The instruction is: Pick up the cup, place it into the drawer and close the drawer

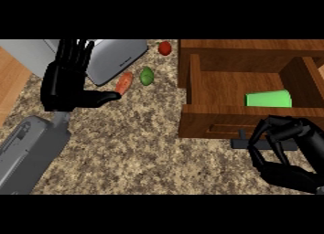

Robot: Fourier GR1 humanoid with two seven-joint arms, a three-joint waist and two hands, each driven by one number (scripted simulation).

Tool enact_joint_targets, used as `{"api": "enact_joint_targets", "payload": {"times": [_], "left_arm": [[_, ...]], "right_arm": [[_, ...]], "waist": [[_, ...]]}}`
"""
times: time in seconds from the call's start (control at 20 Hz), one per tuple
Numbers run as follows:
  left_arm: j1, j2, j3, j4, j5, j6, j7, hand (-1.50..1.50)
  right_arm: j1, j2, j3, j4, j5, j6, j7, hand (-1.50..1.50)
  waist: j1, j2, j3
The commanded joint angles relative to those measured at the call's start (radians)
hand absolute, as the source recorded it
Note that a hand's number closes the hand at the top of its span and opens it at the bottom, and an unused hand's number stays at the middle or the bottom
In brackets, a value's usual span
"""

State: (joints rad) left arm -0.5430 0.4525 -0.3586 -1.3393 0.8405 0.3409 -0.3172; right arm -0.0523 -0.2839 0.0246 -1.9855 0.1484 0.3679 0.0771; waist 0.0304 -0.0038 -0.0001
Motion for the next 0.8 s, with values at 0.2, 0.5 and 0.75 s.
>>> {"api": "enact_joint_targets", "payload": {"times": [0.2,0.5,0.75], "left_arm": [[0.189,0.089,0.058,-0.145,0.03,-0.075,0.007,-1.5],[0.374,0.122,0.126,-0.176,0.008,-0.201,-0.076,-1.5],[0.356,0.097,0.185,-0.135,0.0,-0.242,-0.04,-1.5]], "right_arm": [[-0.051,-0.051,0.184,0.165,0.415,-0.087,-0.161,1.5],[-0.109,-0.013,0.206,0.412,0.539,-0.196,-0.262,1.5],[-0.205,0.022,0.213,0.636,0.622,-0.24,-0.305,-1.5]], "waist": [[0.003,0.002,0.0],[-0.011,0.004,0.0],[-0.02,0.005,0.0]]}}
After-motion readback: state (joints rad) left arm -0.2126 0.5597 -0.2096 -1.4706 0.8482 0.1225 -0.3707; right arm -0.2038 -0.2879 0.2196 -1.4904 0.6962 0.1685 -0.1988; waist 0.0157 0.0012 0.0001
